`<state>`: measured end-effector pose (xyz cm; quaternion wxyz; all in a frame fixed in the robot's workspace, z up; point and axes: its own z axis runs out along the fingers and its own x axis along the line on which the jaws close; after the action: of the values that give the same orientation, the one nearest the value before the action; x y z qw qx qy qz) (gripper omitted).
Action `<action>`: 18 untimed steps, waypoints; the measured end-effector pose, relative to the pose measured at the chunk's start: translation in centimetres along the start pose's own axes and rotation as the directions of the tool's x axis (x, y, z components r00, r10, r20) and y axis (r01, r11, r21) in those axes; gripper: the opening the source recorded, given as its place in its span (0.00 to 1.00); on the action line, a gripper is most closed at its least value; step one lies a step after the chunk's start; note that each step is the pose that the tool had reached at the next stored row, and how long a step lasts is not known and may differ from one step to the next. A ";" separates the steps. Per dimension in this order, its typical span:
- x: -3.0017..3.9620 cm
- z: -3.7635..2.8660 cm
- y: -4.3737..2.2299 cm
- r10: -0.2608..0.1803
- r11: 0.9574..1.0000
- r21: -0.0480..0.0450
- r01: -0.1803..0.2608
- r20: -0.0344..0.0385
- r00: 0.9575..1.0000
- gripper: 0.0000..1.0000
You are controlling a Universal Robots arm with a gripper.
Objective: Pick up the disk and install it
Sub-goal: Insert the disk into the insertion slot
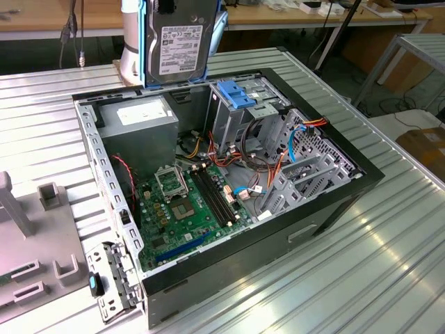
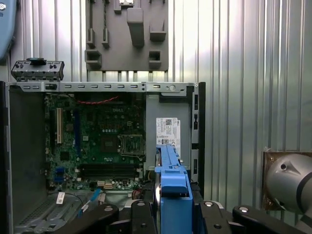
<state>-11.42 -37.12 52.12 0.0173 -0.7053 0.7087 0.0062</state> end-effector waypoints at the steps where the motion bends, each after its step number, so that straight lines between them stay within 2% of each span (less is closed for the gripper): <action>1: 0.37 -0.01 0.00 0.000 1.000 0.000 0.000 0.000 1.000 0.37; 8: 2.05 -0.05 -0.03 0.000 1.000 0.000 0.000 0.000 1.000 0.37; 10: 3.08 -0.07 -0.04 0.000 1.000 0.000 0.000 0.000 1.000 0.37; 12: 3.64 -0.09 -0.04 0.000 1.000 0.000 0.000 0.000 1.000 0.37; 14: 4.73 -0.12 -0.05 0.000 1.000 0.000 0.000 0.000 1.000 0.37; 18: 6.00 -0.15 -0.08 0.000 1.000 0.000 0.000 0.000 1.000 0.37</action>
<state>-11.36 -43.12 52.07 0.0172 -0.7053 0.7087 0.0061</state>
